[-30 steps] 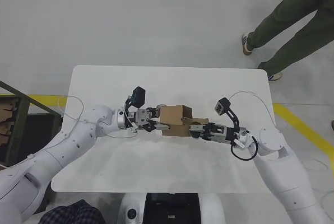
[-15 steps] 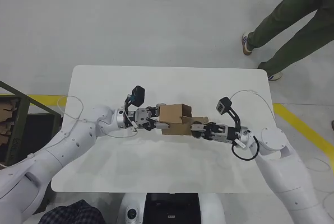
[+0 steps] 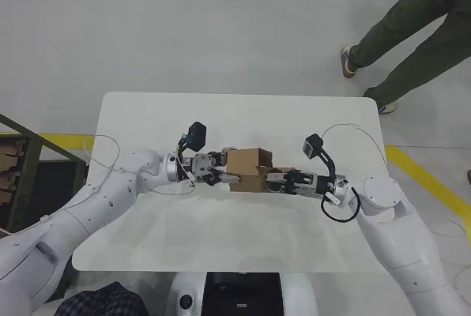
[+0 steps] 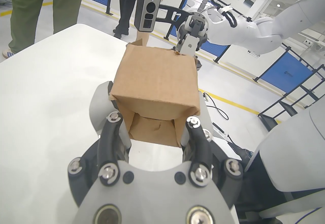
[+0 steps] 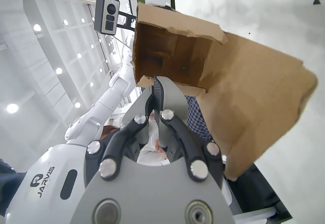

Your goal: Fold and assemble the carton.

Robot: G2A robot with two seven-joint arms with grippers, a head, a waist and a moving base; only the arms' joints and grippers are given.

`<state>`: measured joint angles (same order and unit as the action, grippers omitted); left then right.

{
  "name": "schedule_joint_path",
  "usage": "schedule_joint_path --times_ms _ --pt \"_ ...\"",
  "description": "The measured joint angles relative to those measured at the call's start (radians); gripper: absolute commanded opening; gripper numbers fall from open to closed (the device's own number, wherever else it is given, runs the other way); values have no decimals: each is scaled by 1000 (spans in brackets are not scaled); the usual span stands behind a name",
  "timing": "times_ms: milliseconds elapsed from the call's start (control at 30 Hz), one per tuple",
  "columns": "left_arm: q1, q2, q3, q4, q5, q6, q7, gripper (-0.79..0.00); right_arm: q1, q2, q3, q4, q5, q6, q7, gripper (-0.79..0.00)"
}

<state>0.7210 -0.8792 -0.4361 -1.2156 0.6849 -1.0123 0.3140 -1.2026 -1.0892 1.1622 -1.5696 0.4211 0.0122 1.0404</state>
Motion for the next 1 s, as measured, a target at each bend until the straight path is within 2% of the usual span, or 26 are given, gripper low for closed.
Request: schedule_joint_path --times_ms 467,833,1000 --pt "-31 9 51 2 -9 0 23 -400 59 -16 -78 35 11 -15 25 -785" --pt "-52 17 84 10 -10 0 56 -403 23 7 34 46 22 -14 -2 -785" --pt "-59 19 98 4 0 0 72 -406 42 9 50 49 -19 25 -75 -785"
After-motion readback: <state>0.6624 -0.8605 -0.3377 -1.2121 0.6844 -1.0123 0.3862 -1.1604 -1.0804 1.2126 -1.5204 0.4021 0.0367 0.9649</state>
